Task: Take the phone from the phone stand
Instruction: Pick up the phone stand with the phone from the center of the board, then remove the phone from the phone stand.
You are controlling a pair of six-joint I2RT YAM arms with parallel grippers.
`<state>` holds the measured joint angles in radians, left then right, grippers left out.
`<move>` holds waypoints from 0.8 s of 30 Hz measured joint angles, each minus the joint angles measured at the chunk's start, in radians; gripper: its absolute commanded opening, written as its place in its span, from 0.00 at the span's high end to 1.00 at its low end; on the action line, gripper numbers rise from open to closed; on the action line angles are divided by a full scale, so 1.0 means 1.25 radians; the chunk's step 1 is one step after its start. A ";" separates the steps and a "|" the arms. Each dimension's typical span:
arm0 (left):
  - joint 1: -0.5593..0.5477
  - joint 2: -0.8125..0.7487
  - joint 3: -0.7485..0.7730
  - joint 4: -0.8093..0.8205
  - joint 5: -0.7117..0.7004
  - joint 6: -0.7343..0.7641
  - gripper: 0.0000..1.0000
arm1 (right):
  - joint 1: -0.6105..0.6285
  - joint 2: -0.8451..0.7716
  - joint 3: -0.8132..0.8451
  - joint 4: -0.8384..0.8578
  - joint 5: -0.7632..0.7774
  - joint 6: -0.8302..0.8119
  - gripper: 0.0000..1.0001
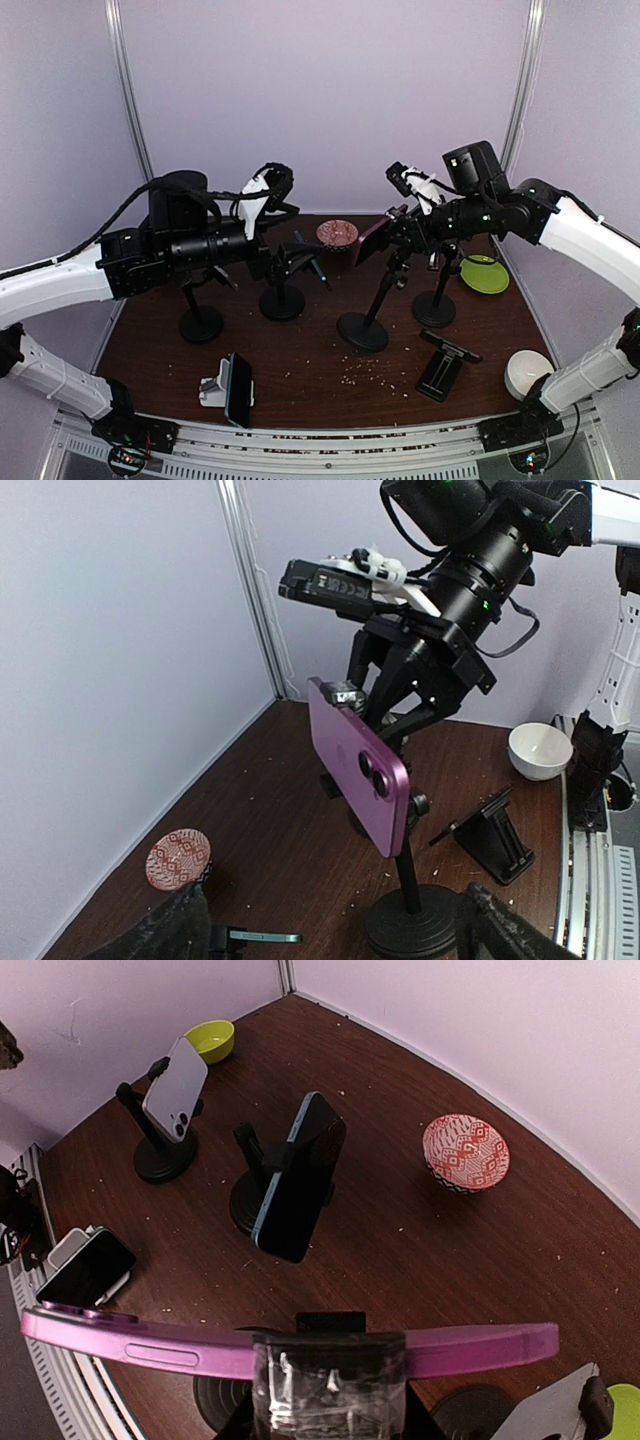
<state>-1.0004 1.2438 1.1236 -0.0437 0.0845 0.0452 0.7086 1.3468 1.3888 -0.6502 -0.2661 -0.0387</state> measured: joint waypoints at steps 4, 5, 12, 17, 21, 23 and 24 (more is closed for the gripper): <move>0.000 0.010 -0.004 0.022 0.023 -0.009 0.14 | 0.000 -0.001 0.000 0.010 -0.009 0.069 1.00; 0.000 0.013 -0.004 0.026 0.026 -0.010 0.14 | -0.001 -0.001 0.000 0.015 -0.014 0.086 1.00; 0.000 0.016 -0.004 0.039 0.041 -0.010 0.15 | -0.009 -0.001 0.000 0.072 -0.106 0.190 1.00; 0.000 0.016 -0.004 0.039 0.040 -0.007 0.14 | -0.014 -0.003 0.000 0.114 -0.169 0.261 1.00; 0.000 0.014 -0.004 0.038 0.040 -0.003 0.15 | -0.022 -0.009 0.000 0.125 -0.196 0.287 1.00; 0.000 0.010 -0.004 0.036 0.040 -0.001 0.15 | -0.024 -0.013 0.000 0.125 -0.202 0.290 1.00; 0.000 0.008 -0.004 0.034 0.039 0.000 0.15 | -0.025 -0.015 0.000 0.123 -0.202 0.290 1.00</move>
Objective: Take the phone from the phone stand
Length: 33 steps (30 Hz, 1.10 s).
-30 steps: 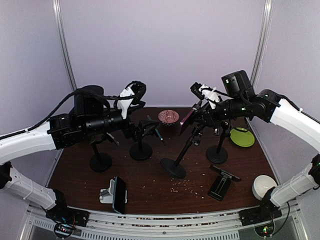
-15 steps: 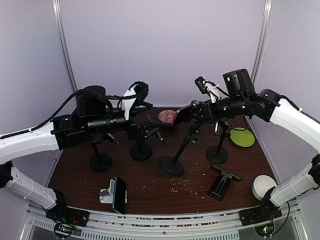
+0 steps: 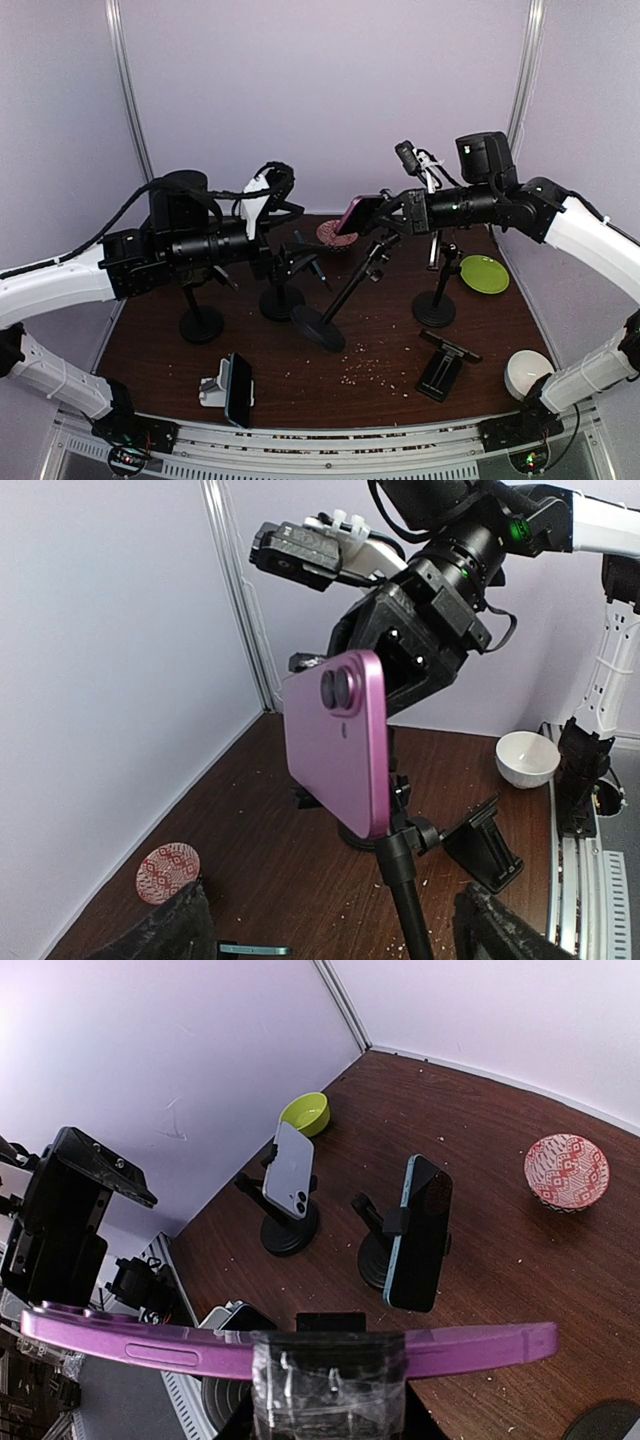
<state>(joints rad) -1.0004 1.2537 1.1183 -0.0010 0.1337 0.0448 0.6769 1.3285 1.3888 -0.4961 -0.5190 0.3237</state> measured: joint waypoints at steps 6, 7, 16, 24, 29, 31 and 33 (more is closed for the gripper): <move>0.000 -0.012 0.002 -0.011 -0.030 0.002 0.18 | -0.001 -0.001 0.000 -0.024 0.026 -0.001 1.00; 0.000 -0.012 0.003 -0.017 -0.039 0.002 0.19 | -0.001 -0.001 0.000 -0.031 0.037 -0.001 1.00; 0.000 0.007 0.016 -0.028 -0.074 -0.017 0.22 | -0.001 -0.002 0.038 -0.137 0.147 0.015 1.00; 0.000 0.076 0.064 -0.025 -0.043 -0.030 0.23 | 0.001 0.000 0.081 -0.241 0.230 0.017 1.00; -0.002 0.119 0.105 -0.024 -0.031 -0.045 0.27 | 0.013 0.016 0.115 -0.289 0.276 0.026 1.00; -0.002 0.137 0.123 -0.022 -0.031 -0.054 0.28 | 0.024 0.030 0.128 -0.300 0.291 0.033 1.00; -0.003 0.154 0.136 -0.017 -0.028 -0.063 0.28 | 0.036 0.044 0.138 -0.306 0.302 0.038 1.00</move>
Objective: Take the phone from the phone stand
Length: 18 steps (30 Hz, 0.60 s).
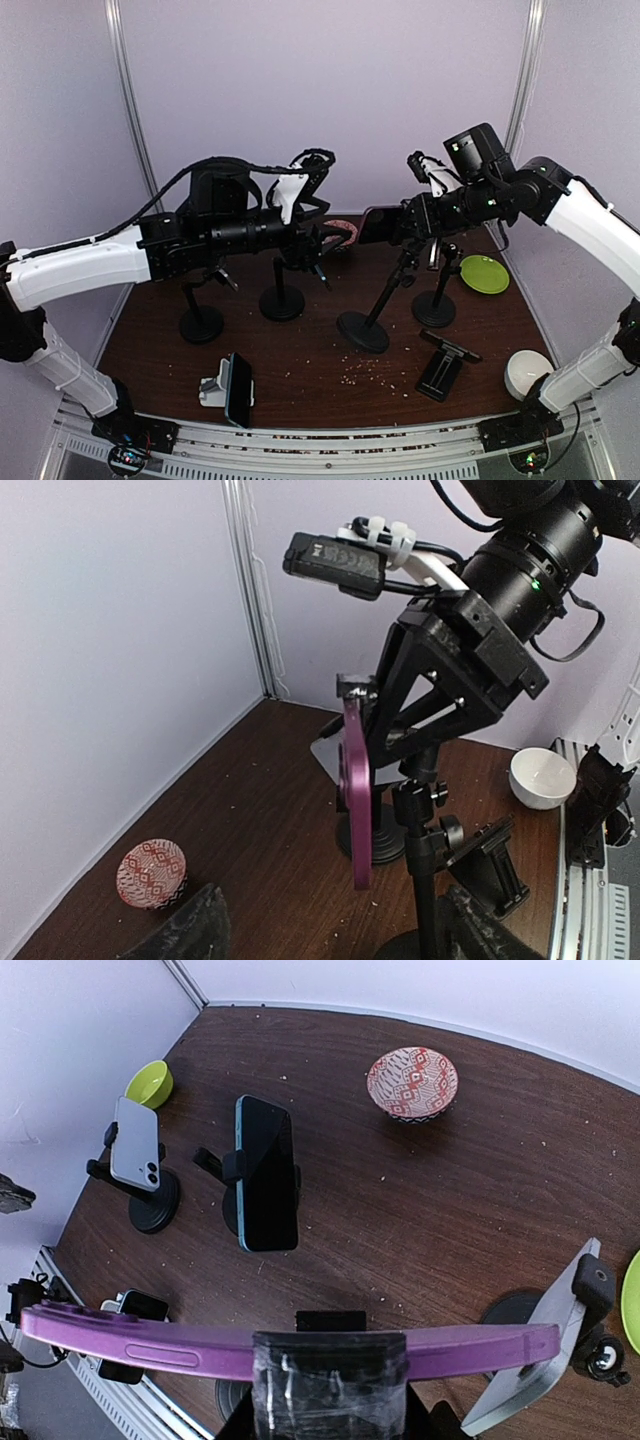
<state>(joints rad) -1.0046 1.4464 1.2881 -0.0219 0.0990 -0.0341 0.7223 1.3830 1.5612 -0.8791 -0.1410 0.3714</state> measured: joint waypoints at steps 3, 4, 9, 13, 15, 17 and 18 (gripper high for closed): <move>-0.002 0.023 0.012 0.006 0.015 -0.008 0.28 | 0.017 0.019 0.013 -0.007 0.010 0.005 1.00; -0.003 0.032 0.014 0.011 0.019 -0.010 0.28 | 0.023 0.025 0.018 -0.009 0.012 0.009 1.00; -0.011 0.058 0.014 0.024 0.027 -0.015 0.29 | 0.041 0.044 0.030 -0.016 0.019 0.024 1.00; -0.013 0.075 0.014 0.042 0.025 -0.016 0.31 | 0.045 0.053 0.038 -0.018 0.022 0.030 1.00; -0.013 0.085 0.019 0.044 0.024 -0.016 0.32 | 0.047 0.056 0.041 -0.018 0.022 0.033 1.00; -0.013 0.096 0.027 0.046 0.022 -0.016 0.33 | 0.050 0.056 0.042 -0.018 0.022 0.036 1.00; -0.013 0.100 0.029 0.047 0.020 -0.015 0.34 | 0.051 0.057 0.042 -0.017 0.022 0.037 1.00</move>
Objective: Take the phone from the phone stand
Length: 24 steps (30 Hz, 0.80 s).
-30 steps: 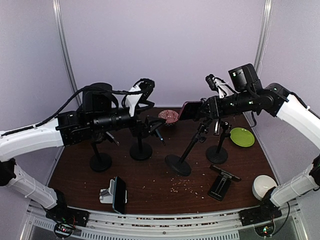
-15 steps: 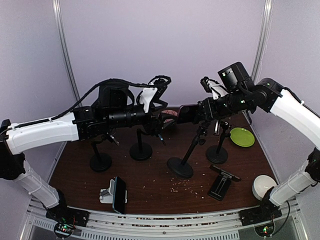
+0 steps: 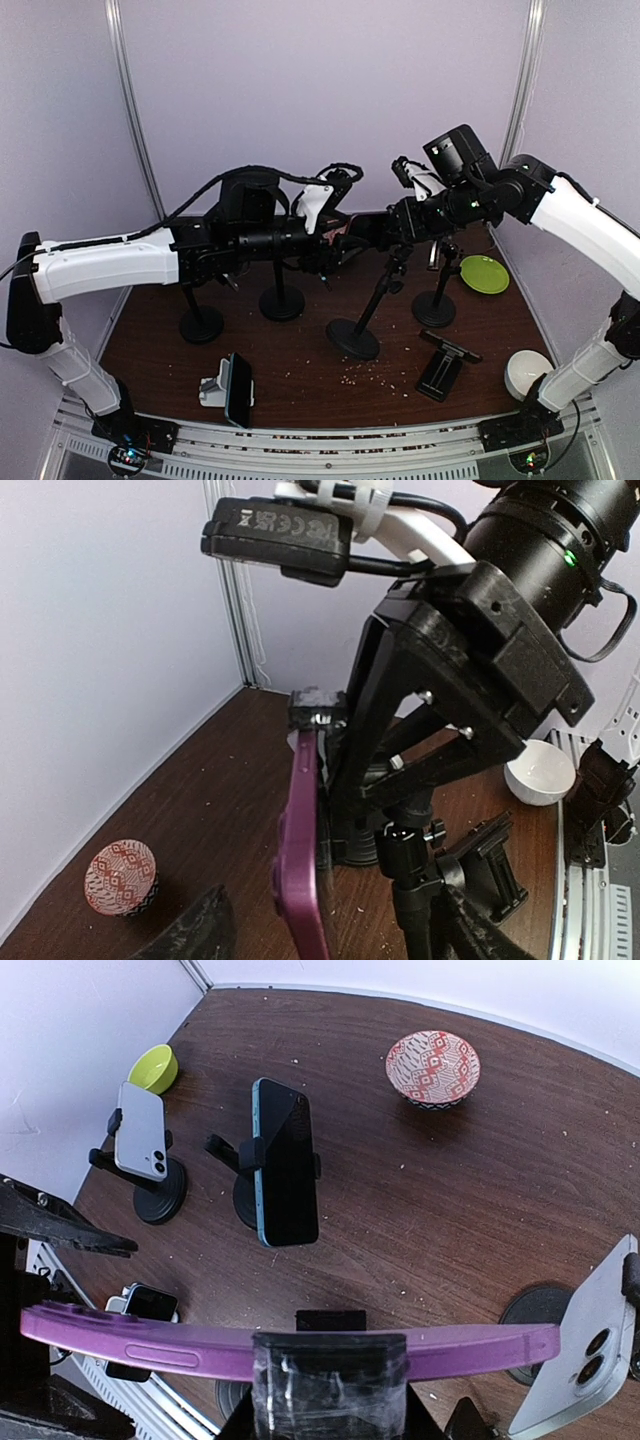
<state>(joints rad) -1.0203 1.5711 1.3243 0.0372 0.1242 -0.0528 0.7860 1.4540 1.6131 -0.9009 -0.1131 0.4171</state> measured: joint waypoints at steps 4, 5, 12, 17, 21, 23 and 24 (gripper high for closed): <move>0.000 0.007 0.008 0.006 -0.011 0.002 0.38 | 0.005 0.005 0.000 0.000 -0.001 0.001 1.00; 0.000 0.008 0.008 0.011 -0.016 0.002 0.38 | 0.005 0.007 0.000 0.000 -0.001 0.001 1.00; 0.000 0.014 0.009 0.023 -0.036 0.007 0.40 | 0.007 0.028 0.012 -0.002 -0.001 0.002 1.00; 0.000 0.026 0.010 0.024 -0.048 0.011 0.45 | 0.007 0.042 0.031 0.001 -0.002 0.003 1.00; 0.000 0.027 0.010 0.024 -0.059 0.014 0.58 | 0.007 0.042 0.031 -0.001 -0.002 0.006 1.00; 0.000 0.027 0.010 0.024 -0.067 0.015 0.66 | 0.007 0.042 0.031 -0.001 -0.002 0.008 1.00; 0.000 0.027 0.010 0.024 -0.070 0.016 0.71 | 0.007 0.042 0.031 -0.001 -0.002 0.008 1.00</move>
<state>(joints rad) -1.0203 1.6047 1.3373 0.0669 0.0368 -0.0330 0.7948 1.5059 1.6524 -0.9016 -0.1158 0.4274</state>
